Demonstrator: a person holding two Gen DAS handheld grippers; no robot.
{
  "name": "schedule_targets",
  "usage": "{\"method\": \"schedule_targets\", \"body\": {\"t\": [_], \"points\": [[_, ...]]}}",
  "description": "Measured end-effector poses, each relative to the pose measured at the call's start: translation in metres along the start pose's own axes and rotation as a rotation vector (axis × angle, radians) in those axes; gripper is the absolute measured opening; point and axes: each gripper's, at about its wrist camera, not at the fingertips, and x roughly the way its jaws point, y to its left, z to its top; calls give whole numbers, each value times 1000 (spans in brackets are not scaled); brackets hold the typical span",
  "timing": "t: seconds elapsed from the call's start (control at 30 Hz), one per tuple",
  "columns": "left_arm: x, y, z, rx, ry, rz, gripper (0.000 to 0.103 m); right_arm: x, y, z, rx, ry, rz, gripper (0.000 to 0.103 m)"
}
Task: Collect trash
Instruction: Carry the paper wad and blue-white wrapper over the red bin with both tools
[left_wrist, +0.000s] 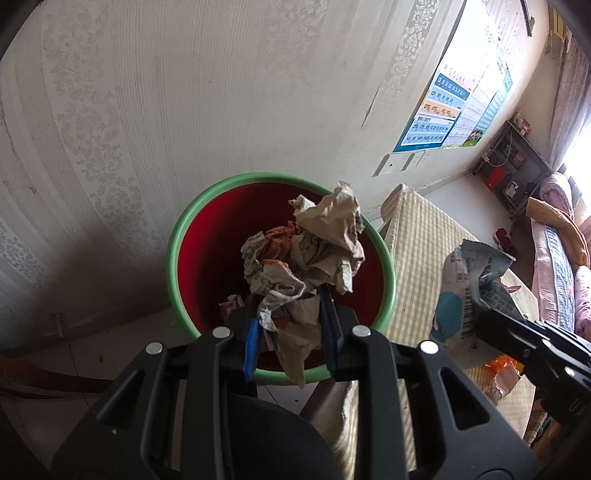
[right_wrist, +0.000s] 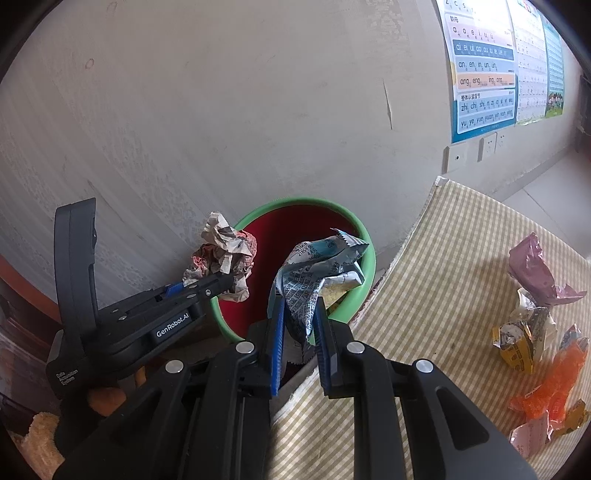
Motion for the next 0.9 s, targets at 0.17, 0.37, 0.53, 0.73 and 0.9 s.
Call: {"method": "schedule_targets", "body": {"t": [0.17,0.37,0.53,0.73,0.9], "points": [[3,4,5,-5,-2,10,25,8,3,4,-13,11,-6,17],[8,9,12,-8,-4,16,25,17,5,9,-24,25,-11,17],[13,10,14,-11,0,14,25,24,6,11,-33,33,-9,17],[19,14,16,-21,6,18,25,30,8,14,-44,38,-11,17],[25,15,18,-24,10,24,25,34,8,14,-48,46,-11,17]]}}
